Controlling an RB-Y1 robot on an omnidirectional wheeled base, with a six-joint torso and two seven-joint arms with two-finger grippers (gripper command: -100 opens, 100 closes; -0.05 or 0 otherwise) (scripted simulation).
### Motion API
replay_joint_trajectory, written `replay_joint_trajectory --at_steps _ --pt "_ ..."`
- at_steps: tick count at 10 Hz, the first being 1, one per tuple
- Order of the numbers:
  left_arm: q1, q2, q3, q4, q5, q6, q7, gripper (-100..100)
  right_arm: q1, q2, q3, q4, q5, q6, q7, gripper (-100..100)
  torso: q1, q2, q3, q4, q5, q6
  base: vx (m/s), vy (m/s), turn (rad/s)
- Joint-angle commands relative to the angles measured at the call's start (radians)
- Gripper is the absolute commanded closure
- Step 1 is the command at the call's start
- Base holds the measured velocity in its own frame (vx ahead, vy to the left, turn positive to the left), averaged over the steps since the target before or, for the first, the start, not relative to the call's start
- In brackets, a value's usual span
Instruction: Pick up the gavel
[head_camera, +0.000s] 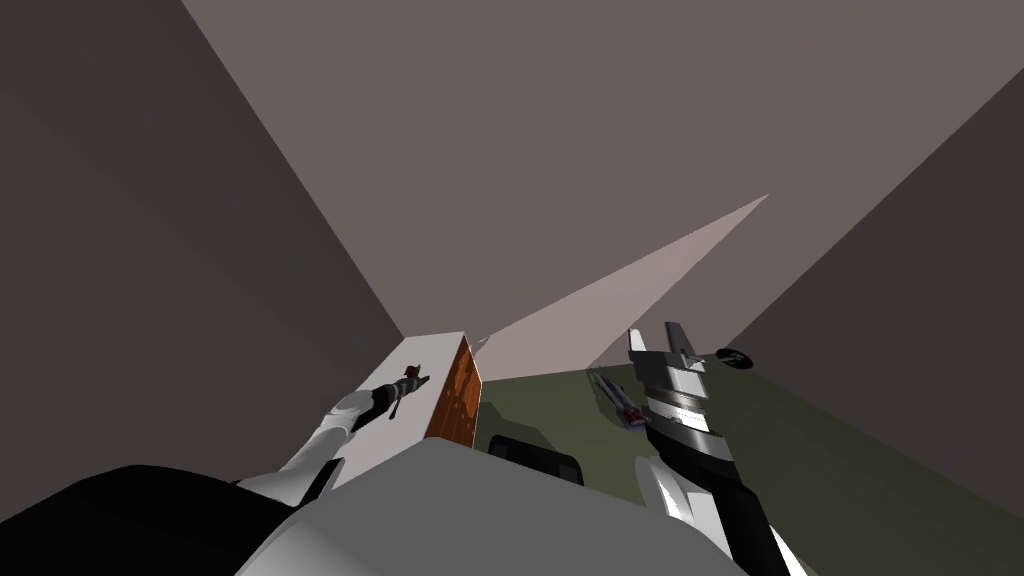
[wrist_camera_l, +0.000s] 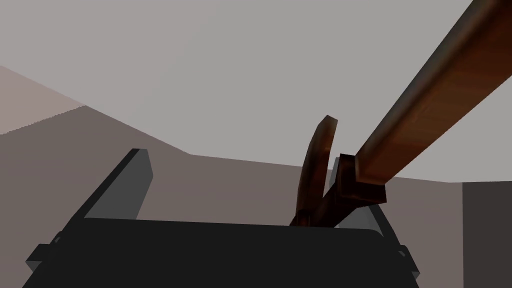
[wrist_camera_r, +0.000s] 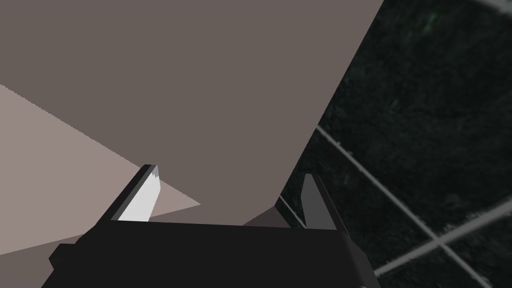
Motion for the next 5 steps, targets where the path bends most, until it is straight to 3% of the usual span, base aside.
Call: replay_joint_trajectory --at_steps 1,3,5 --pt "-0.050 0.002 -0.050 0.045 0.050 0.040 -0.005 -100 0.000 0.000 0.000 0.000 0.000 0.000 0.000 0 0.000 0.000 0.000 0.000 0.000 0.000 0.000 0.000 0.000" --pt "-0.057 0.002 -0.119 0.045 0.083 0.040 -0.005 -100 0.000 0.000 0.000 0.000 0.000 0.000 0.000 0 0.000 -0.001 0.000 0.000 0.000 0.001 -0.002 -0.002 -0.007" --pt "-0.057 0.002 -0.119 0.045 0.083 0.040 -0.005 -100 0.000 0.000 0.000 0.000 0.000 0.000 0.000 0 0.001 -0.001 -0.001 -0.001 0.002 0.000 0.000 0.000 0.000"
